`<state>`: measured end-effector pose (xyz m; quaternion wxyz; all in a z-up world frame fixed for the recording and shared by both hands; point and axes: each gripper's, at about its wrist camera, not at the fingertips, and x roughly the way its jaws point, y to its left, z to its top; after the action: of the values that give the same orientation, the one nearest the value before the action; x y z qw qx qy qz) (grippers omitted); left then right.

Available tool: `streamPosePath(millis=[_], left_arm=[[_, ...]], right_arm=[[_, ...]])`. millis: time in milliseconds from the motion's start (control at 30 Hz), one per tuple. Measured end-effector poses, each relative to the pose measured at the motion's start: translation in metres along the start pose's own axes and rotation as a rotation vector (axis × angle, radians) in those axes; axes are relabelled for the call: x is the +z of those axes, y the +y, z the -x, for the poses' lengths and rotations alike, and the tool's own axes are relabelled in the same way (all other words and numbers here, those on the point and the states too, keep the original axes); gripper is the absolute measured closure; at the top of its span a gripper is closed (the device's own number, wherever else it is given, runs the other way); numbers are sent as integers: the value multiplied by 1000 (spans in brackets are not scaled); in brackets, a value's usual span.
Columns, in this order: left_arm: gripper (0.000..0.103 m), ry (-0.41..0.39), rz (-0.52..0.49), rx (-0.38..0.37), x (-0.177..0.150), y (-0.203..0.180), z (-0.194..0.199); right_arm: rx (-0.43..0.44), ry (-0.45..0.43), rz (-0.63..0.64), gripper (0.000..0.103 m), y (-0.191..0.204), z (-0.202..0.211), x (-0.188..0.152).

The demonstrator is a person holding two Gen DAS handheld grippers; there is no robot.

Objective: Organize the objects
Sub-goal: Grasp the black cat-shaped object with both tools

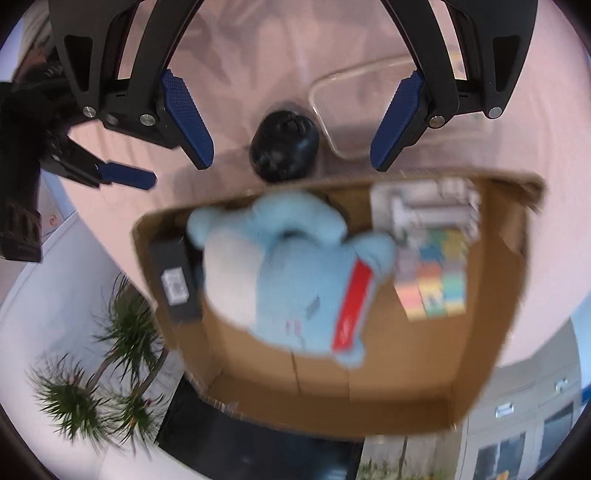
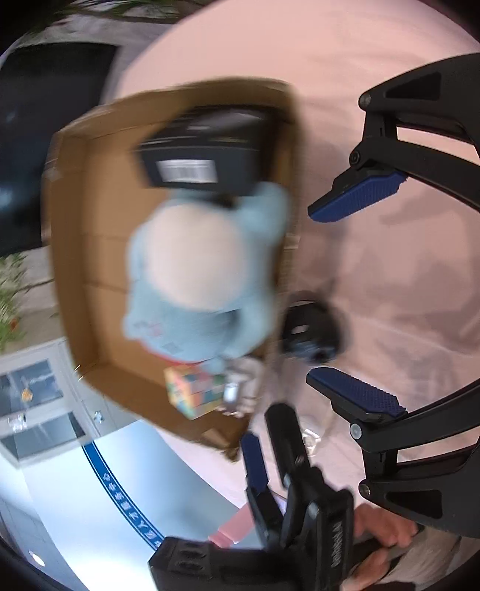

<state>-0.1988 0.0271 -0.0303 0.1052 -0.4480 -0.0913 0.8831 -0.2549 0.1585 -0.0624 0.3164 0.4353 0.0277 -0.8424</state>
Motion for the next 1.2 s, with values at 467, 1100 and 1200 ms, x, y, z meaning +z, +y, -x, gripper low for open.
streamPosePath(millis=[467,1100,1200], left_arm=[[46,106,-277,45,-25,-66,-53],[46,271,-304,-386,-117,-105,9],[46,272,-294,-394,-123,-112,0]], right_arm=[[-54,24,-117,23,-31,48,-82],[-97,115,122,42,33,39,-147],[-97,120,124,42,35,38,-148]])
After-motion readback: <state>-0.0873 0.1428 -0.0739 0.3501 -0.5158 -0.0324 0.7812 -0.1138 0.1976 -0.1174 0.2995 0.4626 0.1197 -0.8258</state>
